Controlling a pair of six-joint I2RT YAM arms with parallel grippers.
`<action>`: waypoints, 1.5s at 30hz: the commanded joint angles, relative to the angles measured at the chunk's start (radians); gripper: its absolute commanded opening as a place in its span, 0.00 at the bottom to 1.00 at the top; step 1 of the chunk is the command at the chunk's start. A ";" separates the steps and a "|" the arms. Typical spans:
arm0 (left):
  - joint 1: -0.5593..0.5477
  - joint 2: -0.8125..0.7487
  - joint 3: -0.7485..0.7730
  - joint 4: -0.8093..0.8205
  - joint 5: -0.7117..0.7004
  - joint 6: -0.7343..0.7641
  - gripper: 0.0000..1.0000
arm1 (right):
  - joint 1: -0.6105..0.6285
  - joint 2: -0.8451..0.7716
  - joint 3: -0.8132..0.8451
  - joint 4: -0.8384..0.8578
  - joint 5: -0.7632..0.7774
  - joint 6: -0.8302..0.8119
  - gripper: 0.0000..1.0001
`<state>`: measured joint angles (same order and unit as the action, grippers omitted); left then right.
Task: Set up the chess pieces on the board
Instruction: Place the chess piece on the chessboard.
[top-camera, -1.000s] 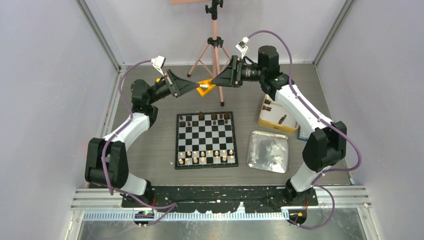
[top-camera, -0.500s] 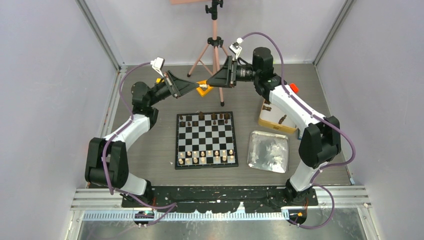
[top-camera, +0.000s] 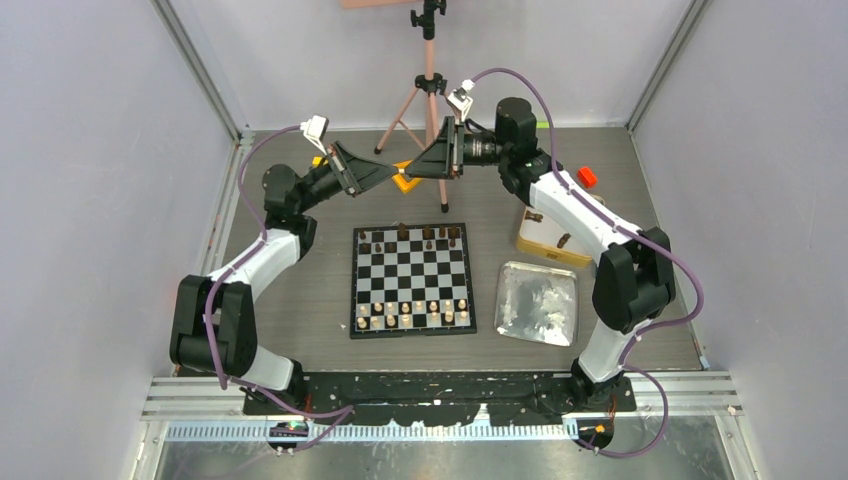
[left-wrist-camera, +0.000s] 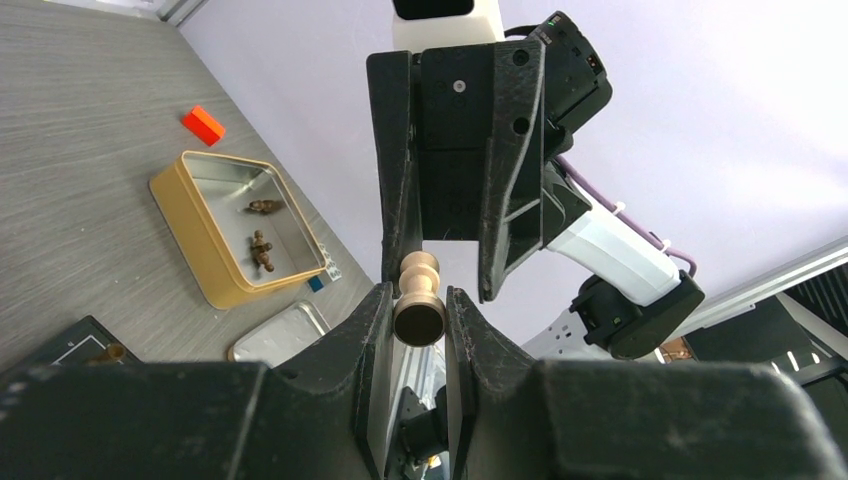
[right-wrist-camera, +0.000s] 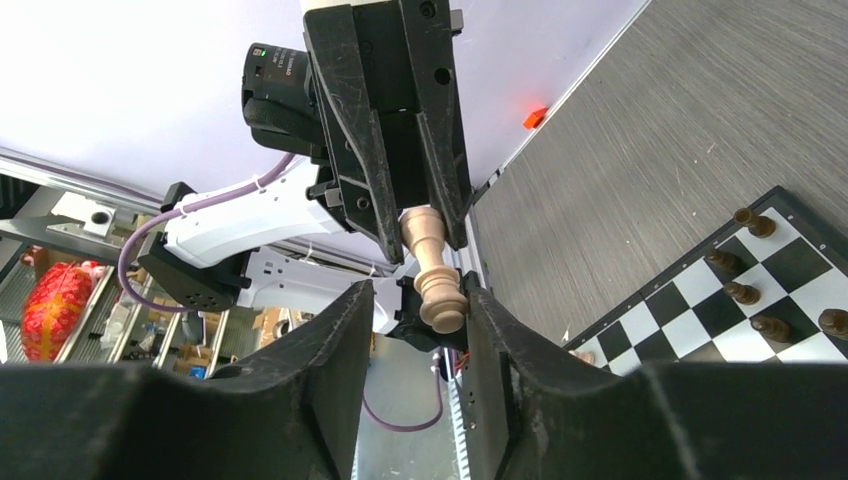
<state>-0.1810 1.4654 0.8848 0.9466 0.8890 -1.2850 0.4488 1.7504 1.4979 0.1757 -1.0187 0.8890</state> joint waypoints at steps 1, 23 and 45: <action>-0.001 -0.015 -0.008 0.060 -0.015 -0.001 0.00 | 0.005 0.005 0.016 0.105 -0.031 0.042 0.42; 0.007 -0.073 0.007 -0.178 0.019 0.220 0.65 | -0.025 -0.047 0.035 -0.109 -0.023 -0.156 0.01; 0.242 -0.212 0.286 -1.557 -0.206 1.229 0.92 | 0.038 -0.219 0.047 -0.916 0.362 -0.988 0.01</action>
<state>0.0624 1.3151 1.0893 -0.2218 0.8593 -0.3817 0.4099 1.5837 1.5127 -0.5323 -0.8280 0.1658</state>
